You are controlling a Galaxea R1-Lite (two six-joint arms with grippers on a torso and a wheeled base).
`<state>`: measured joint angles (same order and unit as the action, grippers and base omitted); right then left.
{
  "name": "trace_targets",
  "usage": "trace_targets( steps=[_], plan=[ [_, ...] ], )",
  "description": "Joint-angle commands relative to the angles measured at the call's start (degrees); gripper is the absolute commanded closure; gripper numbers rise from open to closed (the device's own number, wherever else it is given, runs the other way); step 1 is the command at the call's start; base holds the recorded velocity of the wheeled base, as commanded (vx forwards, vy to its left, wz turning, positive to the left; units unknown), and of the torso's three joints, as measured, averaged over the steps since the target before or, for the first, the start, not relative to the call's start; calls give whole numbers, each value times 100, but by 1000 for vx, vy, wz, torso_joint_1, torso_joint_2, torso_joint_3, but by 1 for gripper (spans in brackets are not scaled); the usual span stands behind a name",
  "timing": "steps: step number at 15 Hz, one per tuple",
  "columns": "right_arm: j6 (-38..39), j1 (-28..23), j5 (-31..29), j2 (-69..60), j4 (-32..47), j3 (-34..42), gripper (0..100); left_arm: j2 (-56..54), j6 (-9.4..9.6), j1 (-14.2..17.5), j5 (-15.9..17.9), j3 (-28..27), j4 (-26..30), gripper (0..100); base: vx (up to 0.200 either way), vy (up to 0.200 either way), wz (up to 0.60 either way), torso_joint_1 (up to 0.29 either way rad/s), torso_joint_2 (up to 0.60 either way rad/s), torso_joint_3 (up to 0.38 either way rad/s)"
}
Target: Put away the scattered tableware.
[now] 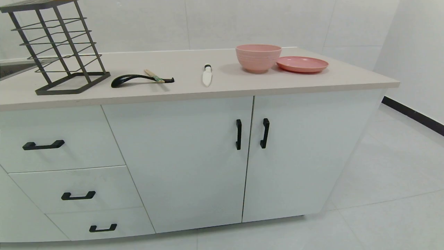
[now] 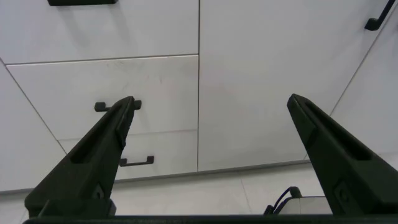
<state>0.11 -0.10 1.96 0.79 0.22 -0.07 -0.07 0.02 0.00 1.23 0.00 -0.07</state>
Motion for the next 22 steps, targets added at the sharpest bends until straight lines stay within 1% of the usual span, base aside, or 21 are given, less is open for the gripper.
trace_targets(
  steps=[1, 2, 3, 4, 6, 7, 8, 9, 10, 13, 14, 15, 16, 18, 19, 20, 22],
  plan=[
    [-11, 1, 41, 0, -145, 7, 100, 7, -2, 0, -44, 0, -1, 0, 0, 0, 0, 0, 0, 0],
    [7, 1, 50, 0, -338, 7, 100, 7, -20, 0, -79, 0, -1, 0, 0, 0, 0, 0, 0, 0],
    [-11, -34, 76, 17, -1516, -256, 100, 7, -38, 0, -114, 0, -10, 0, 0, 0, 0, 0, 0, 0],
    [-11, -34, 217, 26, -1446, -617, 100, 7, -38, 0, -114, 0, -1, 0, 0, 0, 0, 0, 0, 0],
    [-11, -34, 639, 140, -681, -1214, 100, 7, -38, 0, -114, 0, -1, 0, 0, 0, 0, 0, 0, 0],
    [-11, 1, 797, 343, -435, -1443, 100, 7, -29, 0, -106, 0, -1, 0, 0, 0, 0, 0, 0, 0],
    [-37, 27, 981, 589, -426, -1584, 100, 7, -29, 0, -106, 0, -10, 0, 0, 0, 0, 0, 0, 0],
    [-55, 36, 1175, 800, -426, -1759, 0, 7, -38, 0, -106, 0, -10, 0, 0, 0, 0, 0, 0, 0],
    [-55, 45, 1430, 1063, -391, -1900, 0, 7, -38, 0, -106, 0, -10, 0, 0, 0, 0, 0, 0, 0],
    [-55, 45, 2098, 2065, -409, -1944, 0, 7, -125, 0, -114, 0, -19, 0, 0, 0, 0, 0, 0, 0],
    [-55, 54, 2291, 2584, -444, -1953, 0, 7, -143, 0, -114, 0, -19, 0, 0, 0, 0, 0, 0, 0],
    [-55, 62, 2353, 2812, -470, -1944, 0, 7, -152, 0, -114, 0, -19, 0, 0, 0, 0, 0, 0, 0],
    [-55, 229, 2484, 3436, -681, -1909, 0, 7, -152, 0, -114, 0, -19, 0, 0, 0, 0, 0, 0, 0],
    [-64, 801, 2467, 4201, -1077, -1900, 0, 7, -152, 0, -114, 0, -19, 0, 0, 0, 0, 0, 0, 0],
    [-72, 941, 2449, 4412, -1165, -1909, 0, 7, -143, 0, -114, 0, -19, 0, 0, 0, 0, 0, 0, 0],
    [-81, 1223, 2449, 4878, -1375, -1944, 0, 7, -143, 0, -114, 0, -19, 0, 0, 0, 0, 0, 0, 0],
    [-336, 1592, 2449, 5660, -1824, -1953, 0, 7, -143, 0, -106, 0, -19, 0, 0, 0, 0, 0, 0, 0]
  ],
)
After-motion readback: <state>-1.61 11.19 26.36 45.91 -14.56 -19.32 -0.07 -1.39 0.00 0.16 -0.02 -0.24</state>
